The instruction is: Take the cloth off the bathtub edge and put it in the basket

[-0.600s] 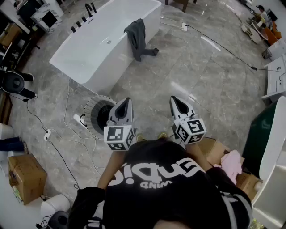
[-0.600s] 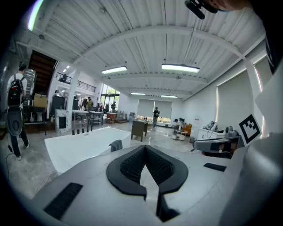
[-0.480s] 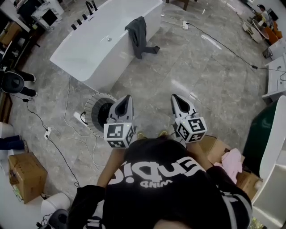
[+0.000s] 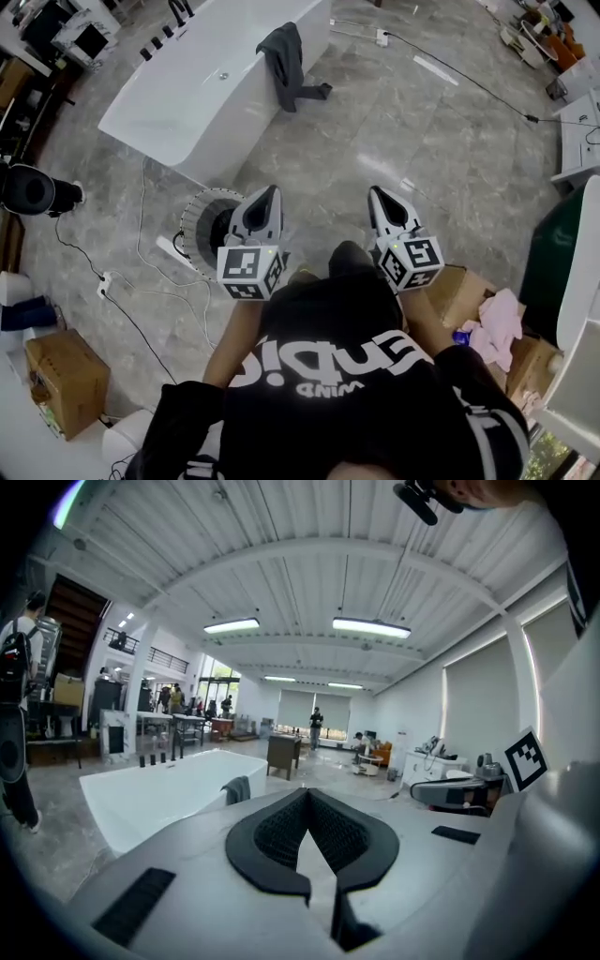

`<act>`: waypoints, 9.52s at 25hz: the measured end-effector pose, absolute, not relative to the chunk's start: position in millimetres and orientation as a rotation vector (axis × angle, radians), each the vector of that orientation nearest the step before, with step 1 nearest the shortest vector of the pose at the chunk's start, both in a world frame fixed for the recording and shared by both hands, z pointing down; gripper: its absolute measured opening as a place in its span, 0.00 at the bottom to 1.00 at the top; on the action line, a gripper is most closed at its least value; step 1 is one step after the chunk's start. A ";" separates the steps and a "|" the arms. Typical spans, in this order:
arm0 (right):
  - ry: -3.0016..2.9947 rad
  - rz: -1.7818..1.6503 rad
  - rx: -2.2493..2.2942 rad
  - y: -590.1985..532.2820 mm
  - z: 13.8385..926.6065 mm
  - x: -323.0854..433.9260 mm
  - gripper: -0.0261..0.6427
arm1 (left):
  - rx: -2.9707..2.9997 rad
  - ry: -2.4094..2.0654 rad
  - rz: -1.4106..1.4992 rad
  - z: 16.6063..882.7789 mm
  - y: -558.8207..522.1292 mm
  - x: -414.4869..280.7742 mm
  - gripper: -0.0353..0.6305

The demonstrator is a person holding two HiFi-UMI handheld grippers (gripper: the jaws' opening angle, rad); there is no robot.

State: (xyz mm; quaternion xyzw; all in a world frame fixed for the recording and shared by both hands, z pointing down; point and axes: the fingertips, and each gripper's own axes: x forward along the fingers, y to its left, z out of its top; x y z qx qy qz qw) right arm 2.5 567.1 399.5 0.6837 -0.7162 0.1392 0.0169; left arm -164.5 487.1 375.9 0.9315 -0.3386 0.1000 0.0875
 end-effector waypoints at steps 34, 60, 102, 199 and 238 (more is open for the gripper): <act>-2.299 0.494 2.089 340.7 390.8 94.6 0.06 | 2.752 -1.043 0.287 368.2 275.5 -59.6 0.07; -2.427 0.500 1.912 132.2 404.9 213.6 0.06 | 2.687 -1.214 0.273 381.1 85.6 56.8 0.07; -2.398 0.500 1.875 -293.3 389.3 311.9 0.06 | 2.741 -1.137 0.264 366.2 -348.6 176.2 0.07; -2.276 0.948 1.714 -361.1 617.1 358.1 0.06 | 2.189 -0.606 1.438 876.3 -456.8 235.2 0.55; -2.431 0.611 1.758 -276.5 418.9 374.4 0.06 | 2.343 -0.963 0.604 448.5 -321.5 194.2 0.17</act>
